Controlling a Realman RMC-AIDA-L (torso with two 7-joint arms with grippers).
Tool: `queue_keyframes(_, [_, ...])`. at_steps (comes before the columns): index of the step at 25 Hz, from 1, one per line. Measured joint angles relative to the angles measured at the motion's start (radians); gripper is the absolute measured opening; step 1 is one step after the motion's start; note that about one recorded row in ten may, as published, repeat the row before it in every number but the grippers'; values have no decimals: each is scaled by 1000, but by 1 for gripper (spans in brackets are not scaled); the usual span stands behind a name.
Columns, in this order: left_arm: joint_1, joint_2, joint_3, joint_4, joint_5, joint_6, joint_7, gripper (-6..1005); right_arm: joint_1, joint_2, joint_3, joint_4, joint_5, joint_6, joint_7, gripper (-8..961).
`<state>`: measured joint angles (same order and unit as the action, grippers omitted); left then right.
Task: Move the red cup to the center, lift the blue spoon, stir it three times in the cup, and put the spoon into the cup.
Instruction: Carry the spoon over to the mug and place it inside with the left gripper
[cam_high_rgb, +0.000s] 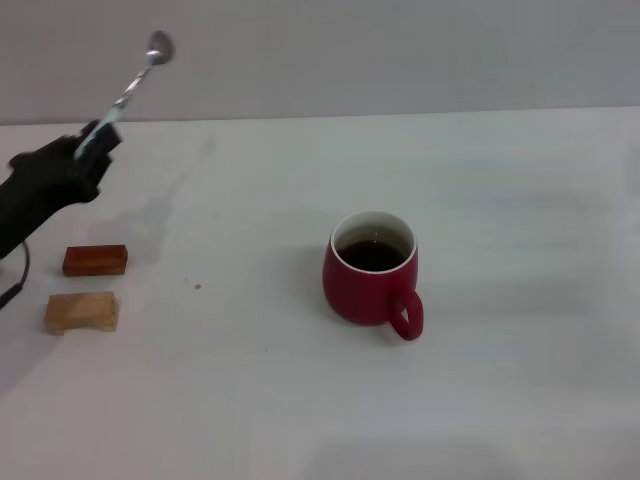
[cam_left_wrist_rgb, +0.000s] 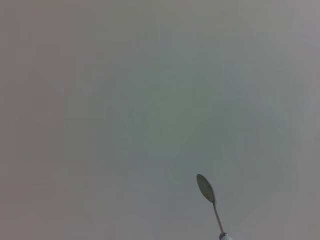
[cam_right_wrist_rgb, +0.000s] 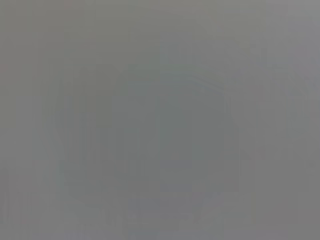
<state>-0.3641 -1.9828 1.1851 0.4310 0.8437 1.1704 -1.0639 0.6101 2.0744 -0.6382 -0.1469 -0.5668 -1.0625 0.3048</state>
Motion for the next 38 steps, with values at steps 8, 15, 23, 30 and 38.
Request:
queue_keyframes(8, [-17,36,-30,217,306,-20,-347,144,-14,-1,6,8,-1,4,1,390])
queue_keyframes(15, [-38,69,-77,390,542,74,-677,144,-10,-2,3,9,-1,9,-8,389])
queue_keyframes(23, [-130,72,-262,502,773,321,-945,144,-4,-2,0,10,-1,23,-10,389])
queue_keyframes(30, [-220,73,-283,570,962,390,-1091,144,-11,-3,-2,8,-23,15,-27,390])
queue_keyframes(38, [-282,66,-294,626,1107,438,-1168,144,-111,-6,22,-70,-84,-162,162,390])
